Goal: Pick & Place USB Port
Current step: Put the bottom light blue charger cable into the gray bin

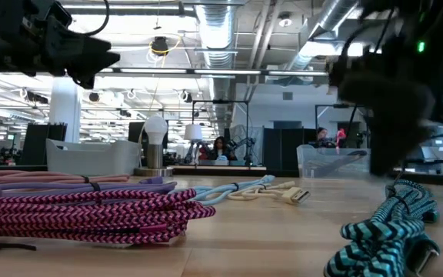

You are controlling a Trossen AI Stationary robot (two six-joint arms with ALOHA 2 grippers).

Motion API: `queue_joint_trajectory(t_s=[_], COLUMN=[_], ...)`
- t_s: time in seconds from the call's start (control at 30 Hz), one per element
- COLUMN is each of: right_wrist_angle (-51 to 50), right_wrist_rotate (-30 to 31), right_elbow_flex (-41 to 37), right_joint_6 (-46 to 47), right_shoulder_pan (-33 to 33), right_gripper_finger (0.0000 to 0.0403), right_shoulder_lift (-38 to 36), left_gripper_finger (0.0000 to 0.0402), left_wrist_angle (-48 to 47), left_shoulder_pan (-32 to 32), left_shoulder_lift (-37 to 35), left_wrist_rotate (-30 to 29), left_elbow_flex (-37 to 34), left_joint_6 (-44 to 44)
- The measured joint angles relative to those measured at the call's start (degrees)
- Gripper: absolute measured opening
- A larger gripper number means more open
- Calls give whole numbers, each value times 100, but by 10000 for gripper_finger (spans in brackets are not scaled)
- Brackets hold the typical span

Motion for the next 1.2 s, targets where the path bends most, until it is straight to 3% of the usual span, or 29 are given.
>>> queue_joint_trajectory(t_s=[0.3,0.4,0.57,0.67,0.83,0.97,1.2], right_wrist_angle=[-223,-10,1429,2871,5093,5833,6940], right_wrist_rotate=[1239,1992,3120,3000,2020,1572,961], right_elbow_flex=[12,12,-124,-488,-1138,-1629,-2896], right_joint_6=[-2141,-2539,-3626,-4688,-6112,-6617,-7254], right_shoulder_pan=[-322,-387,-460,-717,-1474,-1942,-2147], right_gripper_finger=[1,0,0,0,0,0,0], right_shoulder_lift=[-1056,-1508,-2079,-2217,-2157,-2336,-3246], left_gripper_finger=[159,159,159,159,159,159,159], left_wrist_angle=[492,749,795,775,736,743,783], left_shoulder_pan=[0,4,4,5,276,848,1571], left_shoulder_lift=[-4,-5,10,163,626,846,964], left_wrist_rotate=[0,-38,-108,-108,-194,-219,564], left_elbow_flex=[0,2,0,1,4,126,223], left_joint_6=[0,-1,0,-2,320,431,110])
